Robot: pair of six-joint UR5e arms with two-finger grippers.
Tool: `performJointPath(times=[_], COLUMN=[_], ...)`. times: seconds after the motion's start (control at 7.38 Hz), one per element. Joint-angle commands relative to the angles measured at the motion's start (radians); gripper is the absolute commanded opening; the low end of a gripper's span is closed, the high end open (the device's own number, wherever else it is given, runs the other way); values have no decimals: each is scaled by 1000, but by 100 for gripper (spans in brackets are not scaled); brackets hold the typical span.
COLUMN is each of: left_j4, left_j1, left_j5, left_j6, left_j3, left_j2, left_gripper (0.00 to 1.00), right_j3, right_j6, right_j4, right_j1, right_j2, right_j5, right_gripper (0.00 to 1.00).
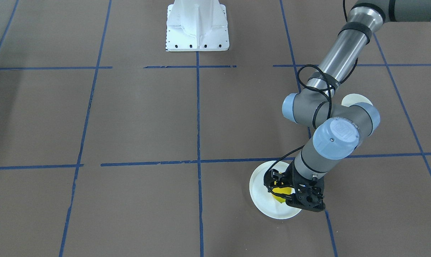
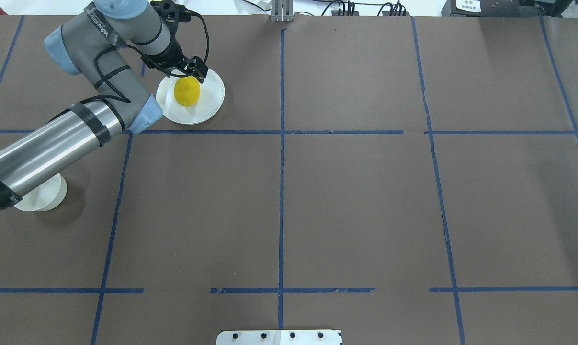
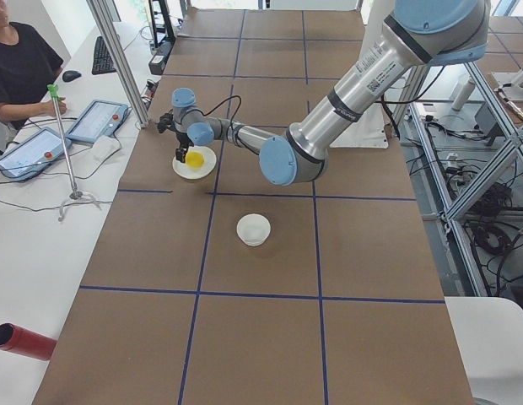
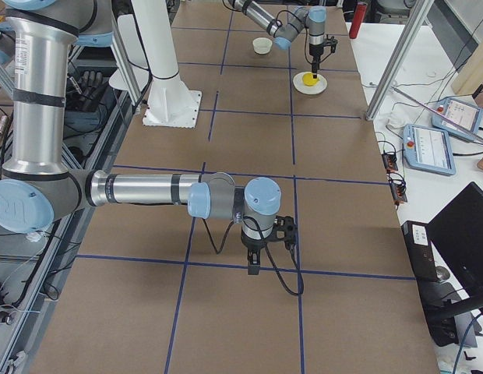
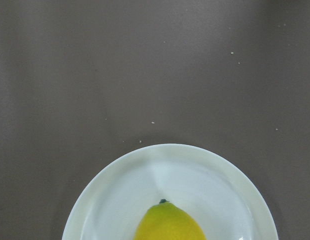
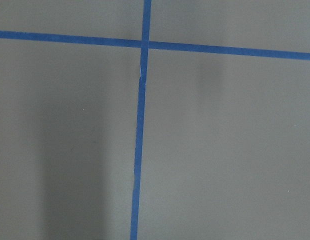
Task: Move lemon from plate to bowl
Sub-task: 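Move the left gripper over the yellow lemon on the white plate, then lower the left gripper and close it on the lemon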
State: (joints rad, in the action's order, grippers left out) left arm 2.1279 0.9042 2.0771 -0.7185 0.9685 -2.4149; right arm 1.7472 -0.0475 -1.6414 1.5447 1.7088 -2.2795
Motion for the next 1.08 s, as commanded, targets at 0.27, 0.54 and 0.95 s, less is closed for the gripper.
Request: performJointPath(times=[0.27, 0.54, 0.95], left_j4=[35, 47, 31], left_j1=[-25, -25, -10], left_j5=[-3, -3, 9], left_j6=[-4, -4, -7], left_j3=[-39, -48, -30], left_j2=[5, 5, 7], left_gripper=[99, 81, 0], right_j3=[0, 0, 0], right_j6=[0, 0, 0], right_j4=[0, 0, 0], right_j1=[0, 0, 0], right_j2=[0, 0, 0], right_j5=[0, 0, 0], right_gripper=[100, 100, 100])
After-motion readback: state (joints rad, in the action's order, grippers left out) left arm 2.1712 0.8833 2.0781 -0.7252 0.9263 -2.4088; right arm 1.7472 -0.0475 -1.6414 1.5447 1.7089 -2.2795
